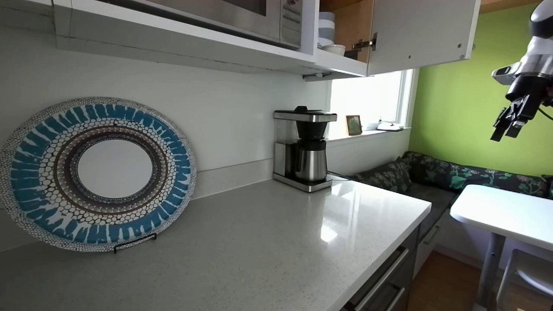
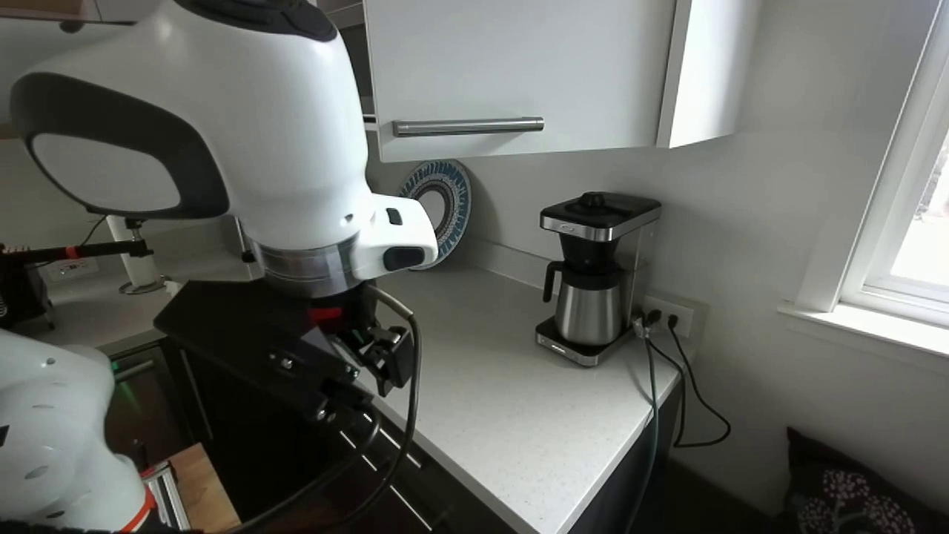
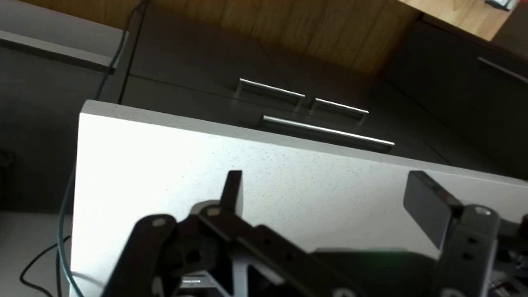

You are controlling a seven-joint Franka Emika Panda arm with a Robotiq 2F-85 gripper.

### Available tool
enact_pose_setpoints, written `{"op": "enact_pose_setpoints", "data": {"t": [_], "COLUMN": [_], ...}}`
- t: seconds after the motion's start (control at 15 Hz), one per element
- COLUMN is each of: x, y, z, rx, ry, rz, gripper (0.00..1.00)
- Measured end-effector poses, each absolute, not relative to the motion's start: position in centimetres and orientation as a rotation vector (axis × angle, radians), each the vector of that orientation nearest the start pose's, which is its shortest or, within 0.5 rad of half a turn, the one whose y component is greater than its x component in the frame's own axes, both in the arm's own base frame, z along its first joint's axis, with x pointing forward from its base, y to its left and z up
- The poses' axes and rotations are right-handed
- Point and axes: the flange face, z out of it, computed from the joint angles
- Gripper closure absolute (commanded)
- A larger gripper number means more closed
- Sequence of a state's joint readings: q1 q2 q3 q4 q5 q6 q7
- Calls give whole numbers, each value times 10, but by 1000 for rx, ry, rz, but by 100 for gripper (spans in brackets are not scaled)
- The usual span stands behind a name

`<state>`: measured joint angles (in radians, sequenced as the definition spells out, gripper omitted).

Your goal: Close the top right cupboard door

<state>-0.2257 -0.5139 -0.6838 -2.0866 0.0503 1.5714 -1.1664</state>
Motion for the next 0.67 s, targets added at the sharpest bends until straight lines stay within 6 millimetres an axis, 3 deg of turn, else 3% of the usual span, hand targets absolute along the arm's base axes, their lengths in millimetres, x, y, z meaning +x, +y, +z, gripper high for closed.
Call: {"op": "enact_pose_setpoints", "data": {"t": [0.2, 0.47, 0.67], "x": [209, 185, 178], "y": [-363, -384, -399], "z": [593, 621, 634], "rx": [-2698, -2643, -2583], "ry": [-436, -354, -268], "rz": [-408, -435, -485], "gripper": [0, 0, 0]}}
